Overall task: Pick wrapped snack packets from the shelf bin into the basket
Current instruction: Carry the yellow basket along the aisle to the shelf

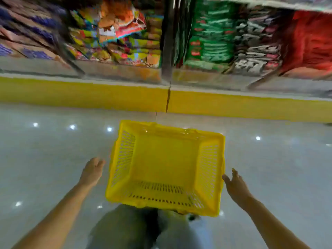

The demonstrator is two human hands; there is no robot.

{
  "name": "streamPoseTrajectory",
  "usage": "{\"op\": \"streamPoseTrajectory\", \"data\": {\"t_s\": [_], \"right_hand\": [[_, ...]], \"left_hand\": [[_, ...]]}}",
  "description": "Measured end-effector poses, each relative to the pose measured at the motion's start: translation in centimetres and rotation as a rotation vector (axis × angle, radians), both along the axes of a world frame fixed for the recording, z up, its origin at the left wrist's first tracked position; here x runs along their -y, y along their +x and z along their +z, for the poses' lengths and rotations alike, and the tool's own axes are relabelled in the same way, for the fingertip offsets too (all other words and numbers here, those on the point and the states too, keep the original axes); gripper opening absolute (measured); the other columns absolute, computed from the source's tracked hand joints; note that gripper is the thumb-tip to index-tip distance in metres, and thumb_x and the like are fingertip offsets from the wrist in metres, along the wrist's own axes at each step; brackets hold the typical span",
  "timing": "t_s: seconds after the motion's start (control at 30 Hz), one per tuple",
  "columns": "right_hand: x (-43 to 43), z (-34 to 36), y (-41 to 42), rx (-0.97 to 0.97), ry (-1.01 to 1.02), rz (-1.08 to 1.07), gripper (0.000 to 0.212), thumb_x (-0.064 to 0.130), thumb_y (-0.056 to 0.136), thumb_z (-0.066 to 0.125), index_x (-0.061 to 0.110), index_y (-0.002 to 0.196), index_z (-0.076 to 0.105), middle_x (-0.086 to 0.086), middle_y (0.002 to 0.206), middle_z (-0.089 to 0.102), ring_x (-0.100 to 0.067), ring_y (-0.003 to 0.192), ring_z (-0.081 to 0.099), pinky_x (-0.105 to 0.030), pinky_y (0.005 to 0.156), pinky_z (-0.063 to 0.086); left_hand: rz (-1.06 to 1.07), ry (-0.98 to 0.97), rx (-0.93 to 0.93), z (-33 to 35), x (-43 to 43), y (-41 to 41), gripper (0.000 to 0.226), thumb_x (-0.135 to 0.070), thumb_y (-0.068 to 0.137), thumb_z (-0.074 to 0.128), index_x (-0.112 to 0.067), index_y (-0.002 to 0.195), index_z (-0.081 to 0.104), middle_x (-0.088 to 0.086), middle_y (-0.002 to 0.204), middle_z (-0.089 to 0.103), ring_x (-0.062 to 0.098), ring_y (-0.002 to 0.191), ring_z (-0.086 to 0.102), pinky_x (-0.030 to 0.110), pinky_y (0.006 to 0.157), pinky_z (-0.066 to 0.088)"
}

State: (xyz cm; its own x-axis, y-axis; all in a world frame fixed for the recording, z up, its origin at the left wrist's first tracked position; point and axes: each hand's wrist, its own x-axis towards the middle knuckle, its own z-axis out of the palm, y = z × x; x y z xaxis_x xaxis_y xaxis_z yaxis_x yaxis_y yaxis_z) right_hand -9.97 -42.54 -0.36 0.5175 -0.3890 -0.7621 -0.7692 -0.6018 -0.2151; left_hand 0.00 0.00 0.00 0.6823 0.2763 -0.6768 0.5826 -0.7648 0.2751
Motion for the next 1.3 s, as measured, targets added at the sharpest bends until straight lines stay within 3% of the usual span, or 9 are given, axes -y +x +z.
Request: {"op": "streamPoseTrajectory", "data": {"t_s": [0.13,0.17,0.27,0.47,0.63,0.87,1.0,1.13,1.3], "right_hand": [[-2.4,-5.0,0.8,0.027,0.081,-0.333,0.072,0.052,0.088,0.048,-0.012,0.121,0.046,-0.030,0.112,0.057,-0.037,0.100,0.056,-0.039,0.077,0.041],[-2.7,-6.2,0.8,0.036,0.053,-0.395,0.065,0.047,0.091,0.048,-0.013,0.117,0.047,-0.031,0.111,0.056,-0.039,0.099,0.056,-0.039,0.076,0.041],[-2.4,-7.0,1.4,-0.049,-0.023,-0.432,0.049,0.027,0.099,0.040,-0.019,0.114,0.048,-0.038,0.115,0.054,-0.046,0.106,0.053,-0.040,0.077,0.038],[-2.5,-2.0,3.4,0.028,-0.035,-0.404,0.054,0.037,0.101,0.029,-0.007,0.103,0.060,-0.034,0.112,0.058,-0.038,0.099,0.055,-0.043,0.085,0.041],[-4.6,7.1,5.9,0.055,-0.103,-0.295,0.055,0.034,0.101,0.027,-0.010,0.117,0.055,-0.034,0.123,0.052,-0.044,0.115,0.048,-0.039,0.089,0.036],[-10.2,20.4,8.2,0.204,-0.095,-0.032,0.063,0.047,0.099,0.022,0.000,0.119,0.058,-0.031,0.121,0.055,-0.046,0.113,0.048,-0.043,0.089,0.038],[-16.9,25.4,11.1,0.268,-0.093,0.130,0.065,0.051,0.097,0.019,0.005,0.123,0.057,-0.030,0.121,0.055,-0.044,0.109,0.051,-0.043,0.085,0.039],[-25.7,28.9,13.9,0.324,-0.042,0.371,0.053,0.040,0.101,0.017,0.011,0.134,0.046,-0.030,0.122,0.053,-0.042,0.107,0.052,-0.039,0.077,0.036],[-38.6,34.3,16.0,0.579,0.069,0.436,0.061,0.044,0.099,0.023,-0.003,0.096,0.062,-0.033,0.099,0.061,-0.041,0.086,0.059,-0.039,0.065,0.038]], "left_hand": [[0.109,-0.039,-0.098,-6.5,0.5,0.3,0.039,-0.017,0.100,0.034,0.014,0.118,0.050,0.036,0.125,0.049,0.043,0.119,0.046,0.038,0.092,0.032],[0.122,-0.071,-0.107,-7.7,0.7,0.3,0.041,-0.020,0.100,0.034,0.013,0.119,0.051,0.035,0.124,0.051,0.043,0.117,0.047,0.040,0.094,0.034],[0.233,-0.084,-0.126,-8.6,1.1,0.1,0.046,-0.028,0.099,0.038,0.011,0.118,0.054,0.033,0.121,0.054,0.043,0.114,0.050,0.042,0.091,0.037],[0.363,-0.058,-0.180,-4.3,-0.9,0.5,0.063,-0.045,0.096,0.035,0.009,0.121,0.053,0.033,0.126,0.051,0.042,0.118,0.048,0.043,0.099,0.038],[0.406,0.053,-0.105,4.4,-3.5,-0.8,0.064,-0.042,0.099,0.027,0.014,0.124,0.046,0.036,0.131,0.044,0.045,0.125,0.039,0.044,0.102,0.028],[0.635,0.094,0.168,18.7,-9.5,-6.5,0.057,-0.040,0.098,0.036,0.011,0.107,0.057,0.038,0.115,0.054,0.051,0.110,0.048,0.048,0.089,0.037],[0.779,0.116,0.281,24.8,-14.8,-9.8,0.053,-0.037,0.097,0.039,0.012,0.106,0.057,0.039,0.114,0.055,0.051,0.109,0.049,0.048,0.087,0.037],[0.961,0.146,0.375,29.2,-21.4,-13.0,0.053,-0.036,0.098,0.038,0.013,0.108,0.055,0.039,0.115,0.053,0.051,0.109,0.049,0.049,0.088,0.036],[1.183,0.133,0.521,34.1,-30.1,-18.0,0.059,-0.044,0.097,0.037,0.009,0.114,0.055,0.037,0.118,0.053,0.046,0.114,0.048,0.049,0.095,0.035]]}}
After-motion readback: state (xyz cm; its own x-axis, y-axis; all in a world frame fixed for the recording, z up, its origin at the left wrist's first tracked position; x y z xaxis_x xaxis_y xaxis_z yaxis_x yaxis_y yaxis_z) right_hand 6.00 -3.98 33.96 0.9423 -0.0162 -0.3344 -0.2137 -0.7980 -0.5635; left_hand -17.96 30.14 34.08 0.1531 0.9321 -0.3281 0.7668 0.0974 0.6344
